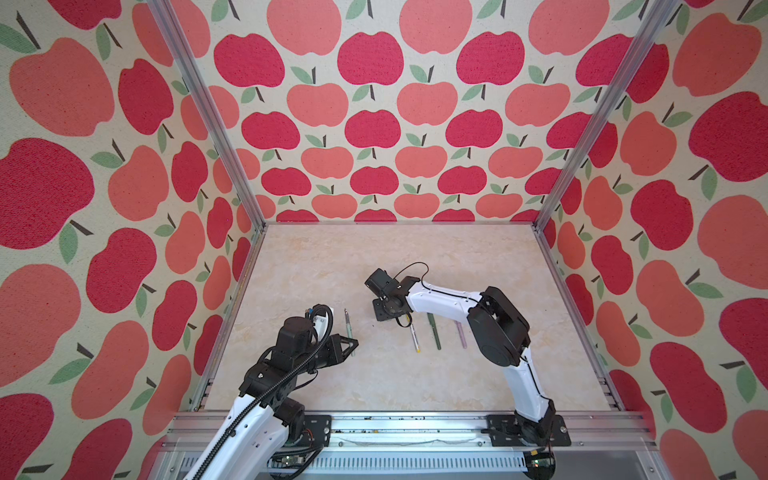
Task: Insert the pens into the pen caps
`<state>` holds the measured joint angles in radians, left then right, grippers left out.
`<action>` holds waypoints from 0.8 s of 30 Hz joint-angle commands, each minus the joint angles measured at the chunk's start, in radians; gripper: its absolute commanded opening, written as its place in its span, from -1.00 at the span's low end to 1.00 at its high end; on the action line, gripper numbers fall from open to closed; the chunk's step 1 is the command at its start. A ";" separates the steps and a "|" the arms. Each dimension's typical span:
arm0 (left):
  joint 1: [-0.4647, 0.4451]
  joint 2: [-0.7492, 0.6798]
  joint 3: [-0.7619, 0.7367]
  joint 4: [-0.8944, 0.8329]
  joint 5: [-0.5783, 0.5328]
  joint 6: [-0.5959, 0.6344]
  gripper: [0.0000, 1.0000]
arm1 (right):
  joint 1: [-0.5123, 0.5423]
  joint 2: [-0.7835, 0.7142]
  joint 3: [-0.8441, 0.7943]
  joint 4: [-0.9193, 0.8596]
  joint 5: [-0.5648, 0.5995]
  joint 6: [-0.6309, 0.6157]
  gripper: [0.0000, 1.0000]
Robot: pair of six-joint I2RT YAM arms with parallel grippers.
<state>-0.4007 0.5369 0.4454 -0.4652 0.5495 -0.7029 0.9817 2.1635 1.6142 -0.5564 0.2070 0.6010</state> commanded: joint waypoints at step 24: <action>-0.170 0.142 -0.044 0.243 -0.075 -0.070 -1.00 | -0.036 -0.356 -0.169 0.132 -0.040 0.023 -0.91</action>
<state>-0.5545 0.6659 0.4175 -0.2981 0.4973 -0.7517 0.9642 1.8729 1.4876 -0.4938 0.1944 0.5854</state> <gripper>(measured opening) 0.134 0.145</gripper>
